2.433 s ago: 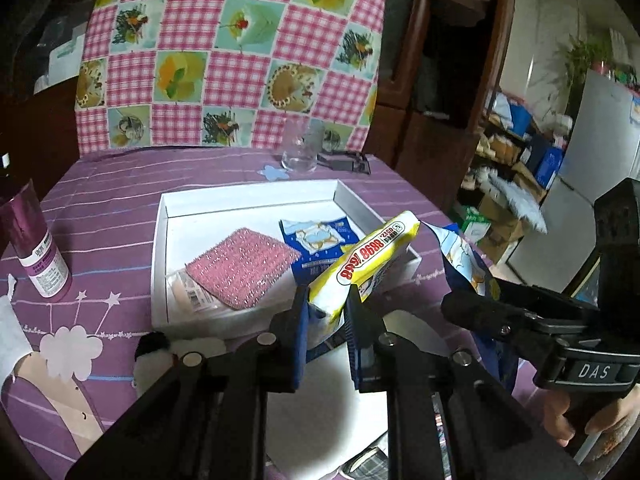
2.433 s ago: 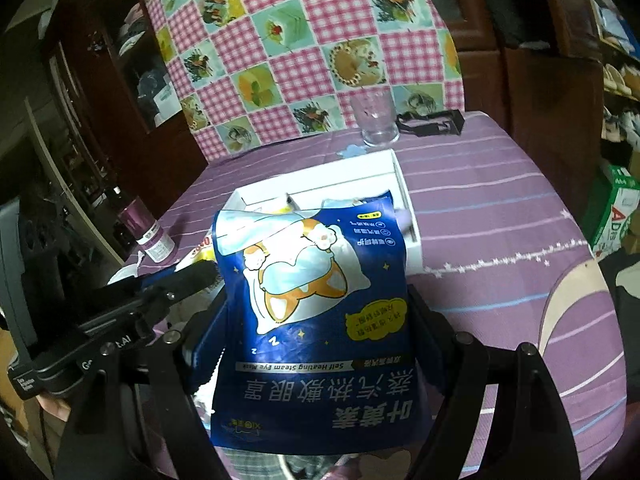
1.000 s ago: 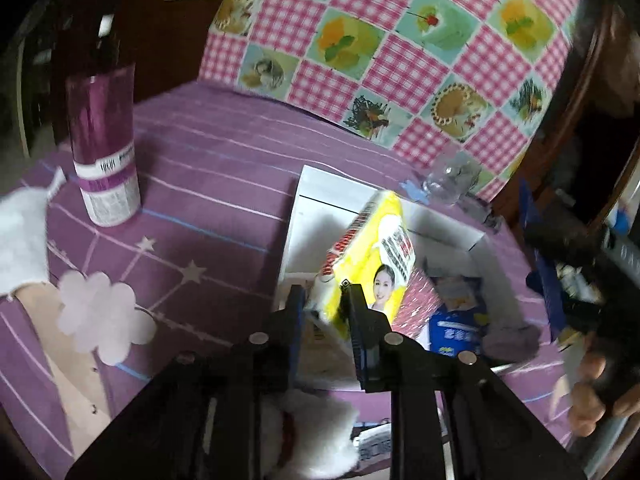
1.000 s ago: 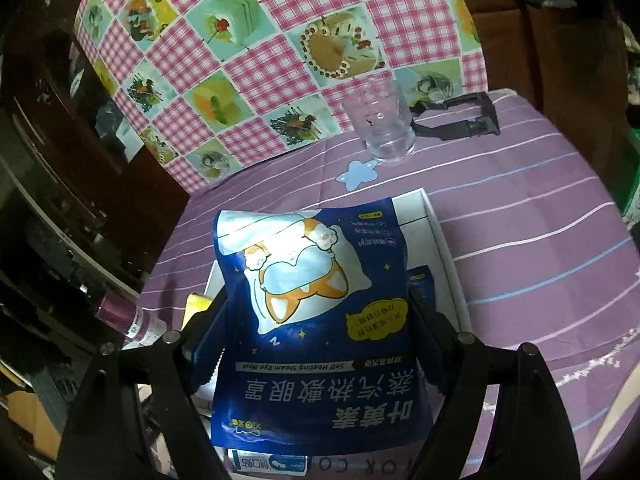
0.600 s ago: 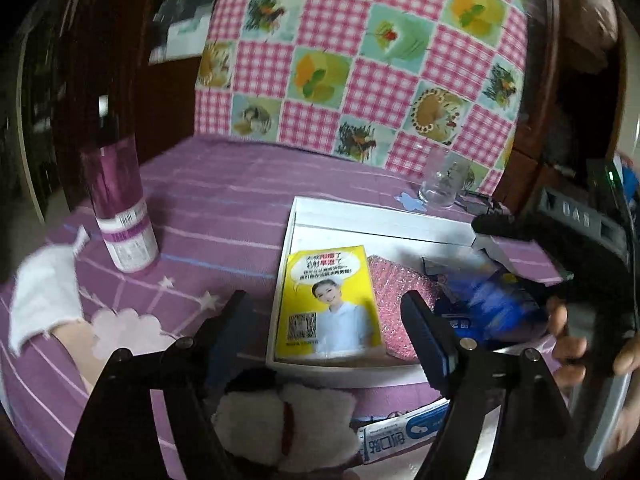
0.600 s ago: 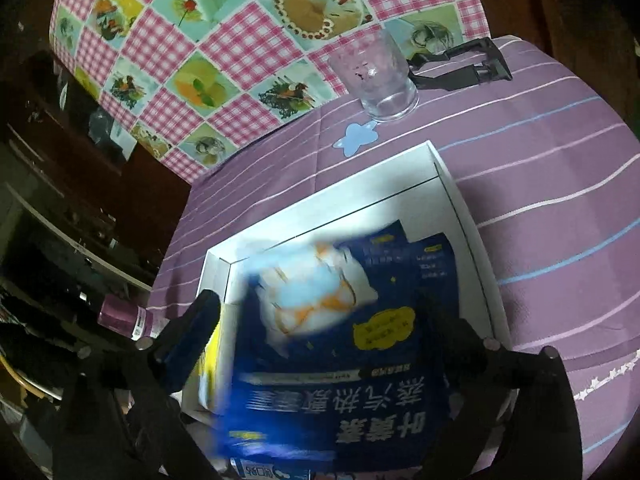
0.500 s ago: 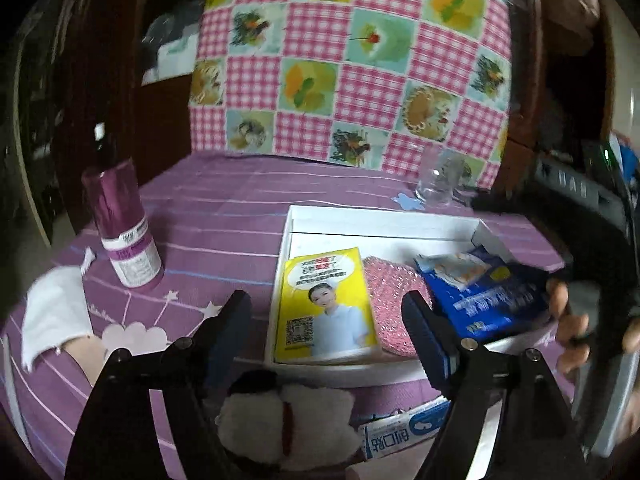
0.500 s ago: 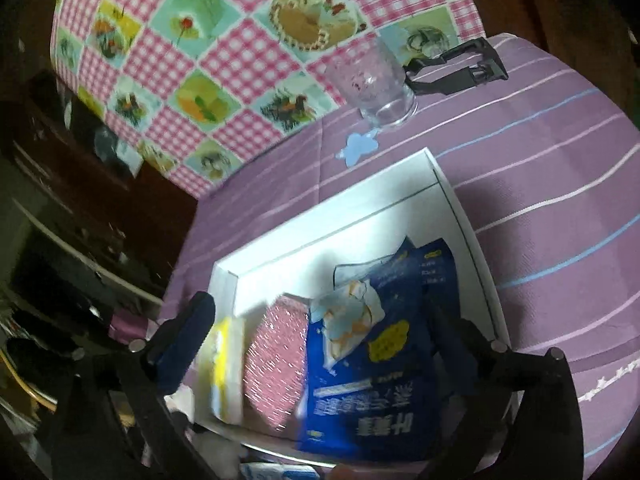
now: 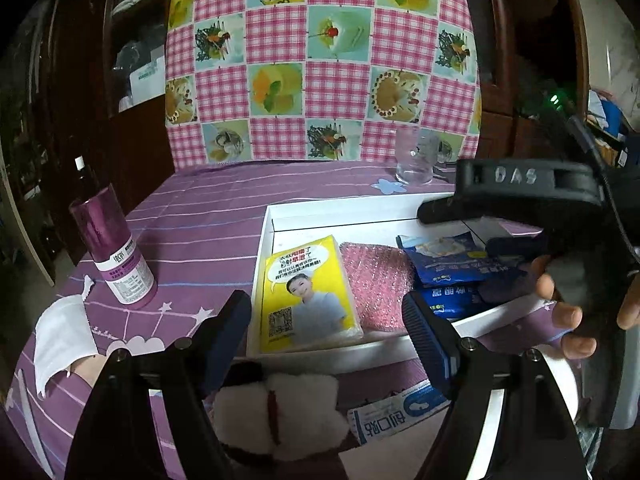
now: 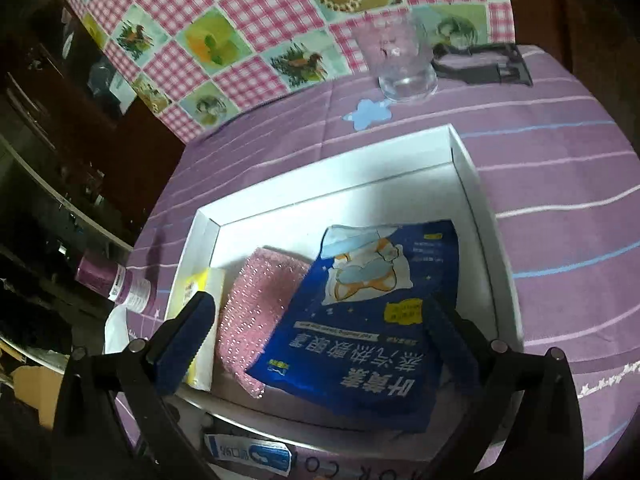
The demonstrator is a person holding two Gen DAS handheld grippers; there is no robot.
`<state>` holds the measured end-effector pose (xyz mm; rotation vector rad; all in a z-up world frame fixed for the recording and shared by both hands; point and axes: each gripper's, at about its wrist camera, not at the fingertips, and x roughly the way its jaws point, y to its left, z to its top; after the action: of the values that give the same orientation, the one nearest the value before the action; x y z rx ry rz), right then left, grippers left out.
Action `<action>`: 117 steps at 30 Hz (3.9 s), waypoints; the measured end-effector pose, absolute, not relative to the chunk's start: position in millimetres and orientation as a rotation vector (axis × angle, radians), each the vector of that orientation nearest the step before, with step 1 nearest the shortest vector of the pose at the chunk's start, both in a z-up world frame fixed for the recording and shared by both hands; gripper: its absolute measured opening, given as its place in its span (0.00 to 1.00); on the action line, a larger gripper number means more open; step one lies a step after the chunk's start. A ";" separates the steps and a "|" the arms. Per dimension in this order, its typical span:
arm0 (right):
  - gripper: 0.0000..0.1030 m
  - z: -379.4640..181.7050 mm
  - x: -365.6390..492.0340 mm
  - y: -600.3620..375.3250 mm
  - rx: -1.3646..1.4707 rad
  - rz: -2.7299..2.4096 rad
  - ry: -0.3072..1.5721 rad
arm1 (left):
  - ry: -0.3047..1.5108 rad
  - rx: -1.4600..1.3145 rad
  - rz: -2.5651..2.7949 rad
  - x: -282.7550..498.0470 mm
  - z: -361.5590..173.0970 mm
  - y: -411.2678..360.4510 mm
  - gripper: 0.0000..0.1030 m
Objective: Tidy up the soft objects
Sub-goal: 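Lower the blue packet into the tray and open the right gripper, then withdraw both grippers from the tray, then grasp the white plush toy with left while right moves toward the plaid cloth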
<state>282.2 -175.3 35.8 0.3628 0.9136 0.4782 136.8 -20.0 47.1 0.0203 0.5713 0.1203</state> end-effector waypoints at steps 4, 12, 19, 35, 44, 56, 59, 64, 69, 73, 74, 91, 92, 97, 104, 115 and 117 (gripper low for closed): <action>1.00 44.9 279.8 -186.4 0.316 0.382 0.887 | 0.587 -0.006 0.107 137.1 46.7 -16.4 0.76; 1.00 52.8 280.2 -198.5 0.248 0.324 0.912 | 0.616 -0.092 0.112 137.5 45.2 -1.2 0.76; 0.55 49.7 274.7 -198.1 0.234 0.298 1.054 | 0.632 -0.177 0.100 135.6 45.5 12.0 0.76; 0.46 26.6 271.8 -167.3 0.164 0.466 0.996 | 0.629 -0.184 0.113 136.0 43.6 15.2 0.76; 0.69 52.2 258.5 -158.4 0.181 0.495 0.876 | 0.610 -0.226 0.108 132.9 48.9 21.8 0.76; 0.69 70.5 234.5 -153.1 0.082 0.455 0.842 | 0.606 -0.214 0.111 131.9 56.1 22.5 0.76; 0.69 63.0 229.2 -156.6 0.083 0.462 0.876 | 0.619 -0.232 0.078 131.6 55.2 21.7 0.76; 0.69 56.3 212.0 -172.8 0.075 0.451 0.894 | 0.635 -0.242 0.061 132.4 54.7 21.9 0.76; 0.69 50.3 194.6 -193.4 0.090 0.446 0.903 | 0.656 -0.280 0.041 131.3 54.5 25.7 0.76; 0.69 41.1 176.6 -217.4 0.134 0.434 0.880 | 0.662 -0.271 0.051 128.6 53.8 26.3 0.76; 0.69 37.9 172.2 -223.1 0.138 0.432 0.870 | 0.661 -0.264 0.063 127.3 53.9 26.5 0.76; 0.69 -5.5 176.2 -248.0 0.116 0.308 0.900 | 0.699 -0.302 0.049 130.6 51.6 31.5 0.76; 0.69 -6.3 175.6 -247.4 0.113 0.309 0.901 | 0.712 -0.302 0.037 131.5 51.4 30.3 0.76; 0.69 -6.4 173.2 -243.7 0.050 0.295 0.899 | 0.761 -0.284 0.018 133.8 50.2 26.0 0.76; 0.70 -8.3 171.9 -242.6 -0.002 0.286 0.888 | 0.800 -0.271 0.027 137.2 43.8 25.4 0.76; 0.74 -8.9 174.3 -243.5 -0.018 0.274 0.902 | 0.817 -0.249 0.023 138.5 41.7 21.9 0.76; 0.75 -9.2 173.5 -243.3 -0.023 0.271 0.901 | 0.820 -0.246 0.020 138.4 41.7 21.9 0.76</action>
<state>173.5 -243.3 -9.2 -0.0233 0.9012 0.2711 138.4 21.9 41.7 -0.2463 0.8202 0.0205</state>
